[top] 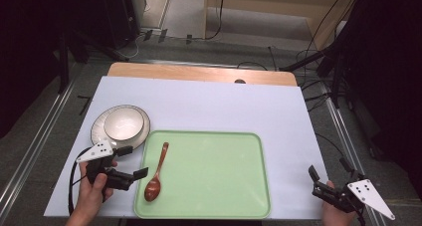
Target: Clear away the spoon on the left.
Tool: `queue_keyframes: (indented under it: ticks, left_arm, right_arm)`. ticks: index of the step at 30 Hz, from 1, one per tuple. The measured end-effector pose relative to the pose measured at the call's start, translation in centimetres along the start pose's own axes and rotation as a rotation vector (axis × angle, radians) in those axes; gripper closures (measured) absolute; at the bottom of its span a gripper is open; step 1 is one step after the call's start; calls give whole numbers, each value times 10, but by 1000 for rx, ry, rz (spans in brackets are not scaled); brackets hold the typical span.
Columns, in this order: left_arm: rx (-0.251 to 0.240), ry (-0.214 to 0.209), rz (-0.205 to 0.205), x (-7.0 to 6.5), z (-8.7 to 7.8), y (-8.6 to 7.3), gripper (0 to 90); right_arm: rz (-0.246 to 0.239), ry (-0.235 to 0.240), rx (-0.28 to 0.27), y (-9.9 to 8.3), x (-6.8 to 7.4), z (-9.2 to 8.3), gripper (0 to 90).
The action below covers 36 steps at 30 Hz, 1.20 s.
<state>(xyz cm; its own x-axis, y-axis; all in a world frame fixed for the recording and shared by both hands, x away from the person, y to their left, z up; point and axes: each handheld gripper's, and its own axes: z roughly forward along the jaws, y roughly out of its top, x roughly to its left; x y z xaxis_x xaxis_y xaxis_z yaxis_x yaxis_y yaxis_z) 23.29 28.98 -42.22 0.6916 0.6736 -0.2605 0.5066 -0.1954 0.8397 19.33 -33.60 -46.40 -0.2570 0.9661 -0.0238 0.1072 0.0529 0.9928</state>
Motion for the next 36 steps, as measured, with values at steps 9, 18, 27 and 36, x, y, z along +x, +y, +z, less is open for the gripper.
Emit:
queue_keyframes:
  ticks: [9, 18, 27, 36]
  left_arm:
    - [-17, 16, -2, 3, -14, -6, 0]
    - [-38, 41, -11, 6, -27, -13, 0]
    - [-74, 55, -22, 9, -35, -16, 0]
    - [-90, 70, -12, 8, -42, -20, 0]
  right_arm:
    - [1, -1, 0, 0, 0, 0, 0]
    - [0, -1, -1, 0, 0, 0, 0]
    - [0, -2, 0, 0, 0, 0, 0]
    - [-2, -2, -3, 0, 0, 0, 0]
